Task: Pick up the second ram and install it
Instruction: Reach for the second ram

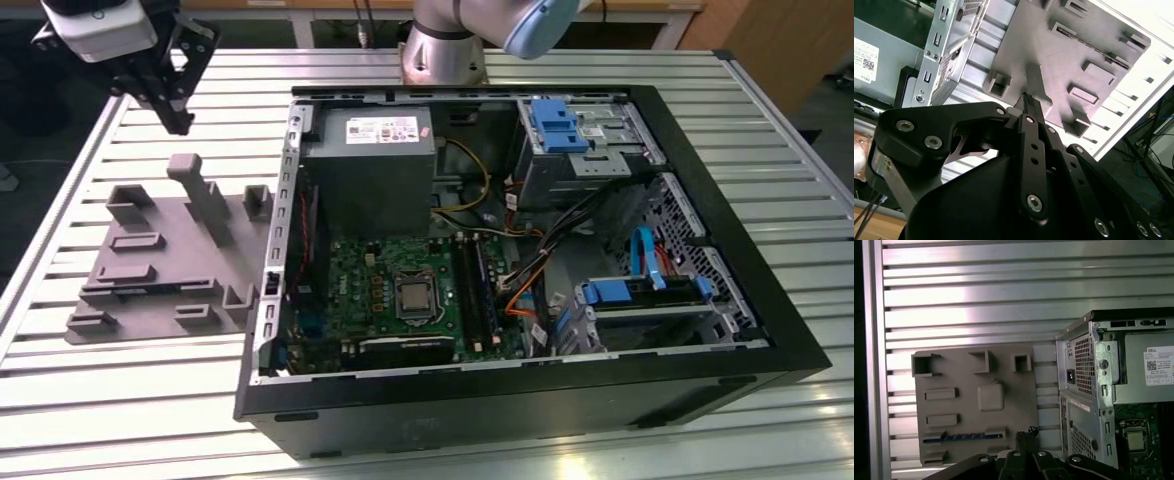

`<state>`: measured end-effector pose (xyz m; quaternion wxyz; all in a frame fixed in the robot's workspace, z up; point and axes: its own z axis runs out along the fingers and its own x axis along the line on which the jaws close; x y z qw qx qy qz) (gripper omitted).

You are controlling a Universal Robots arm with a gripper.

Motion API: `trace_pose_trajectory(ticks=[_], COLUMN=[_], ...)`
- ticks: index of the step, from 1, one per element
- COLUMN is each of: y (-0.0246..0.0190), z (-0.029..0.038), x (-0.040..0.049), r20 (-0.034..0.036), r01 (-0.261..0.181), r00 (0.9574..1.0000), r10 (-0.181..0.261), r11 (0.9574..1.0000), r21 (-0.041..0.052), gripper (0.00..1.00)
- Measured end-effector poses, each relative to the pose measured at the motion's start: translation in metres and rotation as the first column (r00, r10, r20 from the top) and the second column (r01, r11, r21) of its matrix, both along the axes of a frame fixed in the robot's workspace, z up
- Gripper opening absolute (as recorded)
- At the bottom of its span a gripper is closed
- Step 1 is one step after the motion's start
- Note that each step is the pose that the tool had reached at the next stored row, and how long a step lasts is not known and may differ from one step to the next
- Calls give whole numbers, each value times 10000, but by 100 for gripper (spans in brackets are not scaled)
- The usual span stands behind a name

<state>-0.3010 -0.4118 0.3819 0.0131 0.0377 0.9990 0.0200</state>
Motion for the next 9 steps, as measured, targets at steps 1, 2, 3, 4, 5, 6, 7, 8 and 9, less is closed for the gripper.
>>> trace_pose_trajectory(ticks=[1,2,3,4,5,6,7,8,9], y=[-4,-7,-11,-14,-18,-21,-24,-27,-31], z=[-1,-2,-3,-4,-4,-5,-6,-7,-7], x=[-7,-14,-21,-27,-34,-40,-48,-55,-63], r20=[0,0,0,1,0,0,0,0,0], r01=[0,1,0,1,1,0,0,1,1], r00=[10000,10000,10000,10000,10000,10000,10000,10000,10000], r10=[0,-1,0,-1,-1,0,0,-1,-1], r11=[10000,10000,10000,10000,10000,10000,10000,10000,10000], r21=[1,1,1,1,0,0,1,1,1], gripper=[11,11,11,11,11,11,11,11,11])
